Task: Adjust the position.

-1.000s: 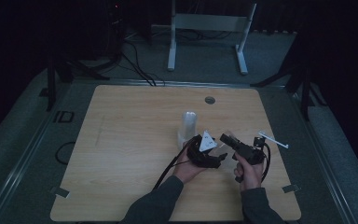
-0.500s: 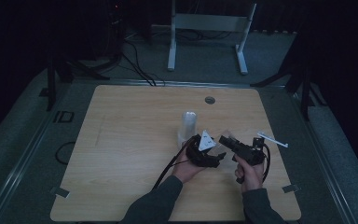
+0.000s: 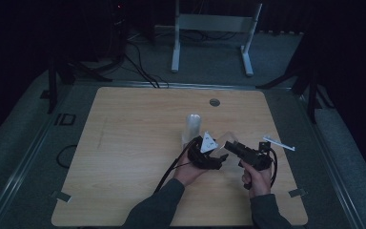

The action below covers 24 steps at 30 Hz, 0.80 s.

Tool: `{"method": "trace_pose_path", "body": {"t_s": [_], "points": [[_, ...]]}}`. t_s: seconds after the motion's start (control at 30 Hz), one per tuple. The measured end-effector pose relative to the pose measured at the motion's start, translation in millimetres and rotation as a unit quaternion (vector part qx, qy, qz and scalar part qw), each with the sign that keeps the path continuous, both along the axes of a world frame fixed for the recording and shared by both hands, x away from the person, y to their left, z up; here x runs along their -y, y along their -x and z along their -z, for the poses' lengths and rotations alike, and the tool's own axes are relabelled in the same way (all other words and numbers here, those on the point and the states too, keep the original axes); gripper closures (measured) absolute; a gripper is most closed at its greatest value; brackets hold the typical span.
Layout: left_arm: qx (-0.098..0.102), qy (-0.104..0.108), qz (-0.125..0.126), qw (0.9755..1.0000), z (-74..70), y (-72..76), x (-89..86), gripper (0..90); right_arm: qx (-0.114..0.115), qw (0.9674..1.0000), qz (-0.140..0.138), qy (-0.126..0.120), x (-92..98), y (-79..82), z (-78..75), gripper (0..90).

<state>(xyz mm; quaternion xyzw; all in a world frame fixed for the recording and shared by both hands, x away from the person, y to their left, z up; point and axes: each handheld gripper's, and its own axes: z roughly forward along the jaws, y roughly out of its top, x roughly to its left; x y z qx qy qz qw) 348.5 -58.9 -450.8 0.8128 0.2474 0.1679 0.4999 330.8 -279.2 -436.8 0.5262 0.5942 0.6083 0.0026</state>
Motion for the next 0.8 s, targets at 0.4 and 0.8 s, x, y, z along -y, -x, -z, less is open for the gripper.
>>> {"method": "trace_pose_path", "body": {"t_s": [0.4, 0.8], "points": [[0.001, -0.004, 0.001, 1.0000, -0.5, -0.3, -3.9, 29.3, 0.000, 0.9996, -0.024, 0.013, 9.0, 0.6, 0.3, 28.6], [0.003, -0.015, 0.006, 0.9999, -1.8, 0.2, -8.5, 29.4, 0.003, 0.9974, -0.050, 0.051, 13.6, 1.8, 1.2, 24.4]]}}
